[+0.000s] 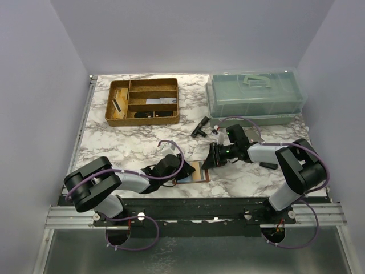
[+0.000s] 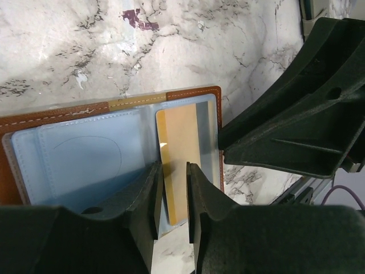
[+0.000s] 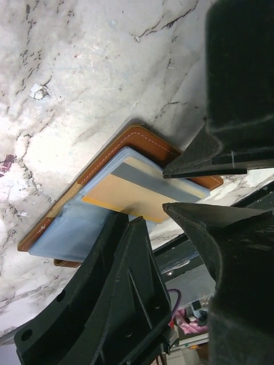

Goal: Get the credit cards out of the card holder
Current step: Remove the credit card from the card holder.

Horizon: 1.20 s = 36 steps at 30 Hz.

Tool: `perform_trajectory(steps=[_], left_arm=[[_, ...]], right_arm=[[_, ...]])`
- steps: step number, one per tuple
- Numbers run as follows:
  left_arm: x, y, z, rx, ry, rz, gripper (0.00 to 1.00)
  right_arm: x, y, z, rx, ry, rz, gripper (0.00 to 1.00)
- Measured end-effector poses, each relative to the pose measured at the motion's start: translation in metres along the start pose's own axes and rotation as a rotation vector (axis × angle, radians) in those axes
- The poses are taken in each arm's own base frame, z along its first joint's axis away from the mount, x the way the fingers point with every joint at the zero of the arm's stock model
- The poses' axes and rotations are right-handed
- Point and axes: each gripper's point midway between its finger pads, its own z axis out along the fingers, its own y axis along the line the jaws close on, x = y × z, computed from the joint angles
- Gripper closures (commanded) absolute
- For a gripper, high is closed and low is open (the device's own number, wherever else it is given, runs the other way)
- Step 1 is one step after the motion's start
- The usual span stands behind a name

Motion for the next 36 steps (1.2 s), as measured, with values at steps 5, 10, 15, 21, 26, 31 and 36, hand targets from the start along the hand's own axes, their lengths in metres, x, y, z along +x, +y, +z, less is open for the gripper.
perform_trajectory(steps=[5, 10, 15, 21, 26, 31, 36], left_arm=[[0.002, -0.002, -0.002, 0.024, 0.006, -0.017, 0.69], [0.006, -0.003, -0.005, 0.053, 0.017, -0.039, 0.69], [0.007, -0.003, -0.005, 0.066, 0.020, -0.056, 0.69], [0.009, -0.004, -0.005, 0.079, 0.024, -0.077, 0.68], [0.009, -0.004, -0.008, 0.095, 0.018, -0.111, 0.67], [0.008, -0.003, -0.016, 0.135, 0.003, -0.160, 0.66], [0.001, -0.016, -0.019, 0.194, -0.015, -0.184, 0.68]], right_arm=[[0.000, -0.004, 0.003, 0.006, 0.013, 0.024, 0.64], [-0.001, -0.003, 0.004, -0.004, 0.021, 0.038, 0.61], [-0.001, -0.002, 0.003, -0.004, 0.022, 0.039, 0.57], [-0.003, -0.005, 0.003, 0.004, 0.021, 0.039, 0.72], [-0.001, -0.011, 0.004, 0.022, 0.031, 0.049, 0.76], [-0.002, -0.012, 0.005, 0.026, 0.035, 0.046, 0.77], [-0.003, -0.011, 0.005, 0.025, 0.037, 0.046, 0.69]])
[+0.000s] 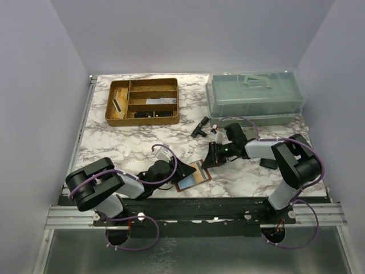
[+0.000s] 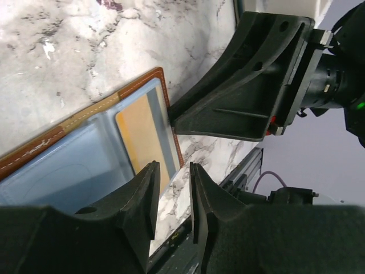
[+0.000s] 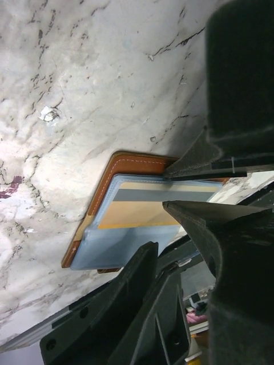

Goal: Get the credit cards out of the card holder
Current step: Remove the credit card from the card holder.

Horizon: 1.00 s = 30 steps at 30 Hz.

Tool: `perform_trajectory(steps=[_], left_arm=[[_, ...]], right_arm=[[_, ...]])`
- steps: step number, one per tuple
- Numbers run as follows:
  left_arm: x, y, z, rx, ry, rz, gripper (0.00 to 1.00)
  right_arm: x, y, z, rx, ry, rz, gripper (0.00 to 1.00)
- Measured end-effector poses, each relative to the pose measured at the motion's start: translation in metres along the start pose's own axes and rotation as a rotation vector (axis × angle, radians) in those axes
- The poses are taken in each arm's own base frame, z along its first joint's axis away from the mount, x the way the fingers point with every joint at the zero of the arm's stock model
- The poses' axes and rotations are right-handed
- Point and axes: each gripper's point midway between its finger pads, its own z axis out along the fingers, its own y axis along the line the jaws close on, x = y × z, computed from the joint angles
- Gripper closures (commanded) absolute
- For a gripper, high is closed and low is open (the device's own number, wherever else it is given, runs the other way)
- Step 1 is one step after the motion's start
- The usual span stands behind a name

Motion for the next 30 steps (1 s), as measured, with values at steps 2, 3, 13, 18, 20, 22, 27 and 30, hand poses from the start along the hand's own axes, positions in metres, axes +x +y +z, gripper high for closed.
perform_trajectory(steps=[2, 3, 13, 18, 20, 22, 27, 30], left_arm=[[-0.001, -0.004, 0.000, 0.016, -0.004, -0.003, 0.68], [-0.002, -0.006, 0.000, 0.022, -0.006, -0.006, 0.68], [0.000, 0.000, 0.000, 0.010, -0.004, -0.020, 0.69], [0.003, 0.012, 0.002, -0.029, 0.006, -0.019, 0.69], [0.005, 0.016, 0.003, -0.041, 0.009, -0.018, 0.70], [0.005, 0.017, 0.004, -0.043, 0.010, -0.019, 0.71], [0.005, 0.018, 0.005, -0.045, 0.010, -0.021, 0.72], [0.006, 0.020, 0.006, -0.047, 0.010, -0.024, 0.72]], right_arm=[[-0.001, 0.001, 0.000, -0.002, 0.001, -0.002, 0.66], [-0.002, 0.001, -0.001, -0.001, 0.001, -0.006, 0.64], [-0.033, 0.020, -0.023, 0.019, -0.126, -0.178, 0.58], [-0.021, 0.013, -0.016, -0.002, -0.065, -0.165, 0.65], [-0.015, 0.009, -0.013, -0.001, -0.040, -0.147, 0.66], [-0.011, 0.007, -0.012, -0.001, -0.023, -0.132, 0.66], [-0.007, 0.005, -0.010, -0.003, 0.002, -0.111, 0.66], [-0.005, 0.002, -0.008, 0.000, 0.015, -0.100, 0.66]])
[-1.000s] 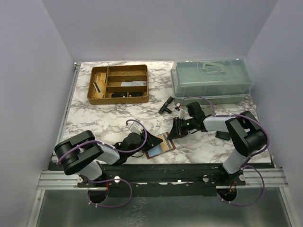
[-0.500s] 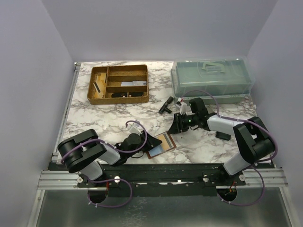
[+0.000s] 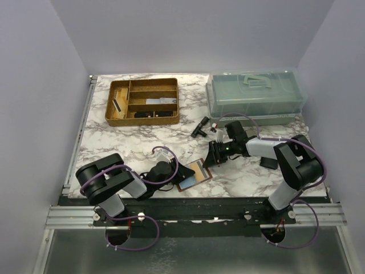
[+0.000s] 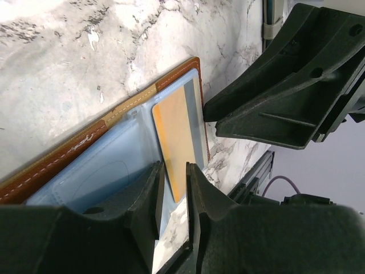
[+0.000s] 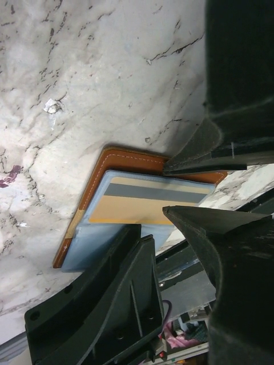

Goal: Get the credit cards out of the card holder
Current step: Remove the credit card from the card holder.

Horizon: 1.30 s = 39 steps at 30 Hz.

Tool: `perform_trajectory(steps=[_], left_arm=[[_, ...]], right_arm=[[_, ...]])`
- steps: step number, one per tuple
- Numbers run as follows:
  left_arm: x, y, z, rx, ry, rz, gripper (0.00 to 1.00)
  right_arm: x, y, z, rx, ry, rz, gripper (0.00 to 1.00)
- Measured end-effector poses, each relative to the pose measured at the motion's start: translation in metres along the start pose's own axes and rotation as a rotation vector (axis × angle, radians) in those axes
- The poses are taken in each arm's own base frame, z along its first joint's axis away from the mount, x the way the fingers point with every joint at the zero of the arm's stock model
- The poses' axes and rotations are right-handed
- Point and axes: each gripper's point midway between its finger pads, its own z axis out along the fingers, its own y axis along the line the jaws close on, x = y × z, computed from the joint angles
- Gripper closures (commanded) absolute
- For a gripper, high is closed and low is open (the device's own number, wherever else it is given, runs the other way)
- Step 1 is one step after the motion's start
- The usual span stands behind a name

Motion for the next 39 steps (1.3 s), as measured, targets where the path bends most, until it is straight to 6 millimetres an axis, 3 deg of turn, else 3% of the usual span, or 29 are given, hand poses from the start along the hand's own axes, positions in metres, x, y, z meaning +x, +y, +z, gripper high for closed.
perform_trajectory(steps=[11, 20, 39], left_arm=[[0.000, 0.001, 0.002, 0.001, -0.001, -0.013, 0.74], [0.001, 0.003, 0.004, -0.001, -0.002, -0.026, 0.78], [0.001, 0.004, 0.007, 0.008, -0.004, -0.052, 0.78]], right_arm=[[0.003, 0.000, 0.003, -0.008, 0.018, 0.002, 0.66], [-0.009, 0.012, -0.005, -0.018, -0.029, -0.056, 0.66], [0.003, 0.000, 0.002, -0.001, 0.027, -0.005, 0.67]])
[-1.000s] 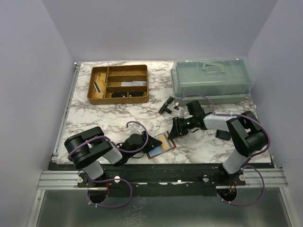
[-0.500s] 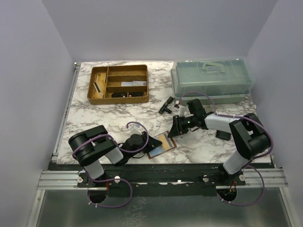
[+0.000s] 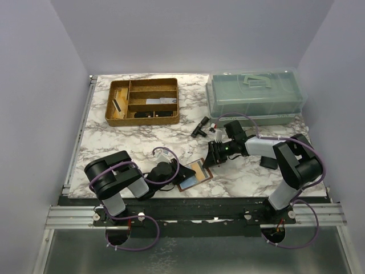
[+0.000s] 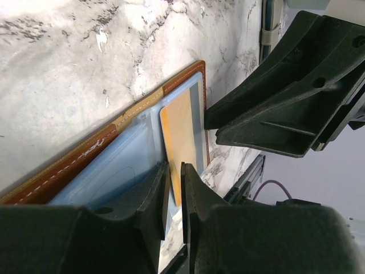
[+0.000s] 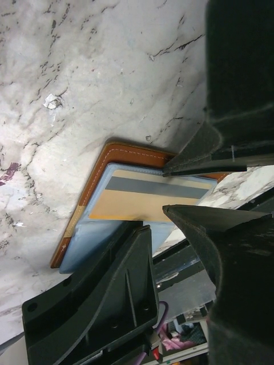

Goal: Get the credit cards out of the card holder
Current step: Remove the credit card from the card holder.

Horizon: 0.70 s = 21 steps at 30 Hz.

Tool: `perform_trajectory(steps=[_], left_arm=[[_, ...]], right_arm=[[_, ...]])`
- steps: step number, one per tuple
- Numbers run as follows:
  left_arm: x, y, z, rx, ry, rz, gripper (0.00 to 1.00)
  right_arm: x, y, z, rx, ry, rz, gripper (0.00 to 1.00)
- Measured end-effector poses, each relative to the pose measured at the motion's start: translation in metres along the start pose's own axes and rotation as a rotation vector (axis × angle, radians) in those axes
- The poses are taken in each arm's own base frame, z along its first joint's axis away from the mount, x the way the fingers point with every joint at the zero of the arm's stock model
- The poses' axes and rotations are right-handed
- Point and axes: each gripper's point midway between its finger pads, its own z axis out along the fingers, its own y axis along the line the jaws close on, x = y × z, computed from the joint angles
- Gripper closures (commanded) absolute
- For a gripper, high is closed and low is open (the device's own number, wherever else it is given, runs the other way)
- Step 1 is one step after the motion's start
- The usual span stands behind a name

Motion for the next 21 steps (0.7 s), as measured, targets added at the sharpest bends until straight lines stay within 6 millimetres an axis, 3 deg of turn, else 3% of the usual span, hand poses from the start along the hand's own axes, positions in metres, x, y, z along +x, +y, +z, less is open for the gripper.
perform_trajectory(steps=[21], left_arm=[[-0.0011, 0.0003, 0.0005, 0.000, -0.002, -0.006, 0.78]], right_arm=[[0.0001, -0.0010, 0.0019, 0.015, 0.014, -0.014, 0.64]])
